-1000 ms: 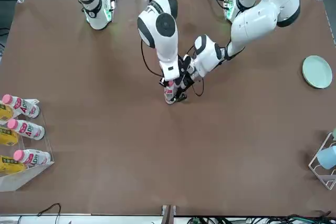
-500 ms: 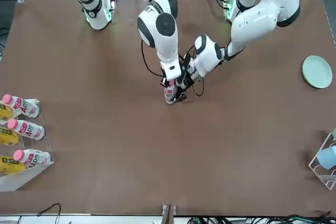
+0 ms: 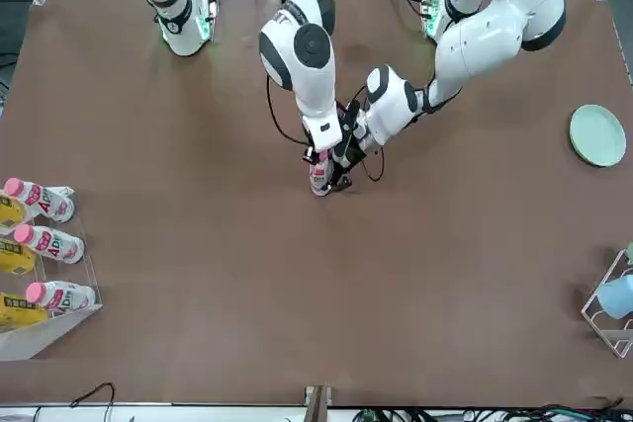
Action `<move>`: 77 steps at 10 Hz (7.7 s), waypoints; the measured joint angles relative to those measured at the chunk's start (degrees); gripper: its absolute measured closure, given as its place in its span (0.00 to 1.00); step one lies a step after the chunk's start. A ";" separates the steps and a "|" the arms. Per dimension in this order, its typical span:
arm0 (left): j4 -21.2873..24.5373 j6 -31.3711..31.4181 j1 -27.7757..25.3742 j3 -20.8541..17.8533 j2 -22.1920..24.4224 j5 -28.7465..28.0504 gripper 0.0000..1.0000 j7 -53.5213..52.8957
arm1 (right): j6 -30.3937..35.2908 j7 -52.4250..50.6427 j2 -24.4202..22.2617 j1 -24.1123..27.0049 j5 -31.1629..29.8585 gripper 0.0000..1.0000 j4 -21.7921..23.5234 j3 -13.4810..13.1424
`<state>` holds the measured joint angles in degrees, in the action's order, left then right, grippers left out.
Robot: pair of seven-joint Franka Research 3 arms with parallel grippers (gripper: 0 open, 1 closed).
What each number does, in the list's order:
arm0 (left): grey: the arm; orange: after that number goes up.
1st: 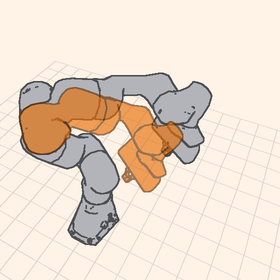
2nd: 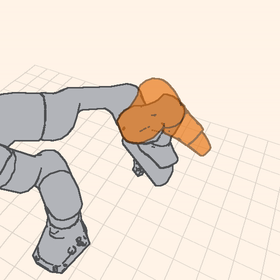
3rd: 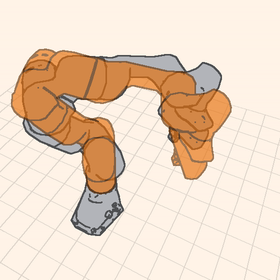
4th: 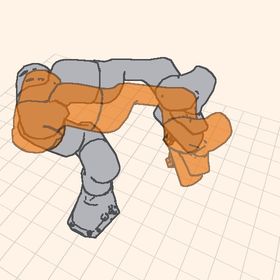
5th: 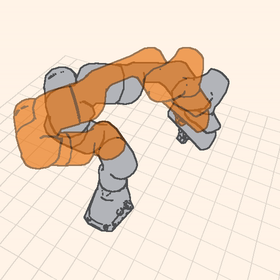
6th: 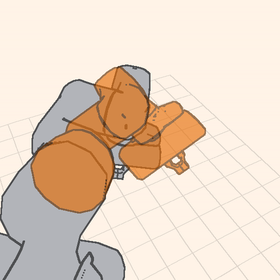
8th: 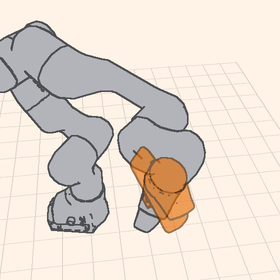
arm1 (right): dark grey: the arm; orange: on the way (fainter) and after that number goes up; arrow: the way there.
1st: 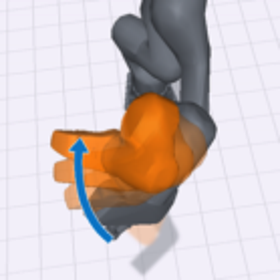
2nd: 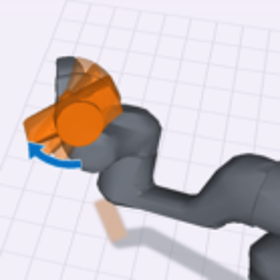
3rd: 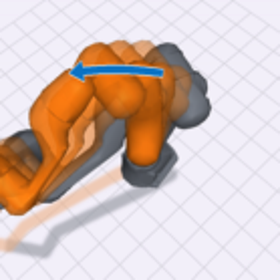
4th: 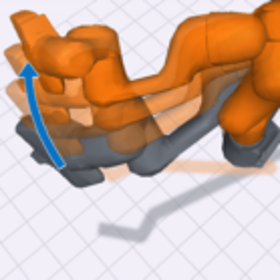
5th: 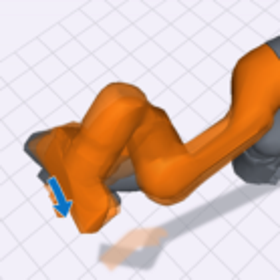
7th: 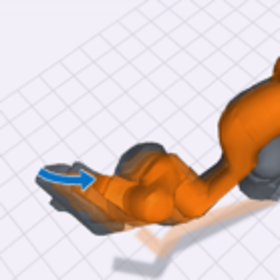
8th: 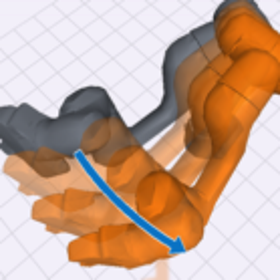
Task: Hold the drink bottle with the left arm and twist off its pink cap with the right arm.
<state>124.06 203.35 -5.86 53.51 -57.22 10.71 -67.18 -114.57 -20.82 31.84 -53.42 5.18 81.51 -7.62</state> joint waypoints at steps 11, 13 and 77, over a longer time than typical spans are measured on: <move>-0.10 0.00 0.04 0.00 -0.07 -0.03 0.38 0.00 | 7.84 0.00 -2.57 9.77 -0.68 0.56 1.49 -3.54; -0.38 -0.01 0.03 -0.10 -0.14 -0.05 0.34 0.01 | -1.34 0.03 -2.37 11.27 -0.68 0.54 8.18 -3.53; -35.31 -98.58 -18.10 -16.67 42.80 -11.15 0.01 80.16 | 31.28 21.51 -29.77 52.48 -4.46 0.00 -1.53 6.24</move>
<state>88.74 104.77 -23.96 36.84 -14.43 -0.44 12.98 -83.29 0.70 2.07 -0.94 0.72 79.98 -1.39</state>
